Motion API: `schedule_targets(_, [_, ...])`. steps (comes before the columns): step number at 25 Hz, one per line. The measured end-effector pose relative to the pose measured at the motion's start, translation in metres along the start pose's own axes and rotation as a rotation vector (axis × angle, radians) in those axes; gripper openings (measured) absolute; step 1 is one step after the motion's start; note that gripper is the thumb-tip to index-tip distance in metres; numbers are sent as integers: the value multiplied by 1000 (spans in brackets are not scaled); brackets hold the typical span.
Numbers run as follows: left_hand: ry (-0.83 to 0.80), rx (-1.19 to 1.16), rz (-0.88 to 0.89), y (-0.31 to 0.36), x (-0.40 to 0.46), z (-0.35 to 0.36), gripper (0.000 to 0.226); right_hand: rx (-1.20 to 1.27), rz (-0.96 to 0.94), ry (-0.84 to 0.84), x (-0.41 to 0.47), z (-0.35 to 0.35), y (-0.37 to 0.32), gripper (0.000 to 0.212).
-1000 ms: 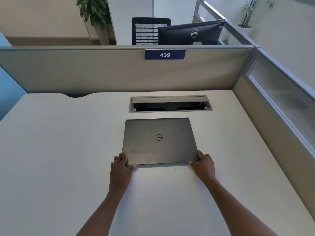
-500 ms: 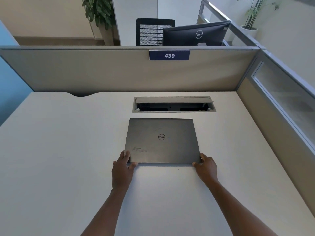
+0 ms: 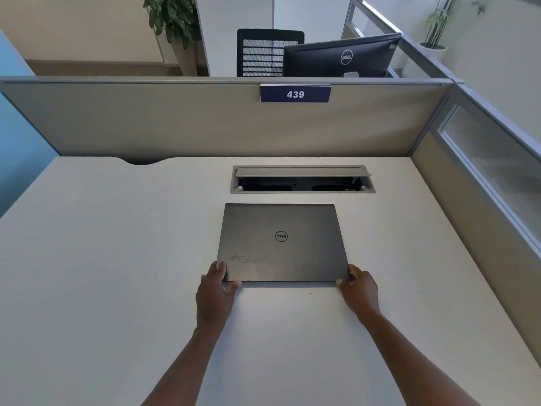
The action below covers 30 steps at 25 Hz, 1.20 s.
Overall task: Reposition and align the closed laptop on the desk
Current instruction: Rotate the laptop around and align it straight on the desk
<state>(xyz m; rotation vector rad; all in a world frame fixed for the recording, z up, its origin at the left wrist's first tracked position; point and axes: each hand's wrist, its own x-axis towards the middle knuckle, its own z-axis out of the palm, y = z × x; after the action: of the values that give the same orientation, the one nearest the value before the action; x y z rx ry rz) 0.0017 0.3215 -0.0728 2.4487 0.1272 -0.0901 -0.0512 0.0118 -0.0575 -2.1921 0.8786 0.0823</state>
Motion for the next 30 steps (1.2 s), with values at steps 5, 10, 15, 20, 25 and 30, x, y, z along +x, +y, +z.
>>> schedule_targets(5, [-198, 221, 300, 26, 15, 4, 96, -17, -140, 165, -2, -3, -26, 43])
schedule_targets(10, [-348, 363, 431, 69, 43, 24, 89, -204, -416, -112, 4, 36, -68, 55])
schedule_targets(15, [-329, 455, 430, 66, 52, 49, 70, -359, -471, -210, 9, 69, -69, 66])
schedule_targets(20, [-216, 494, 455, 52, 46, 61, 64, -460, -542, -138, 6, 81, -52, 66])
schedule_targets(25, [-123, 492, 465, 50, 41, 67, 64, -555, -572, -57, 4, 88, -46, 64])
schedule_targets(30, [-119, 492, 461, 50, 40, 68, 63, -584, -570, -30, 5, 91, -43, 64])
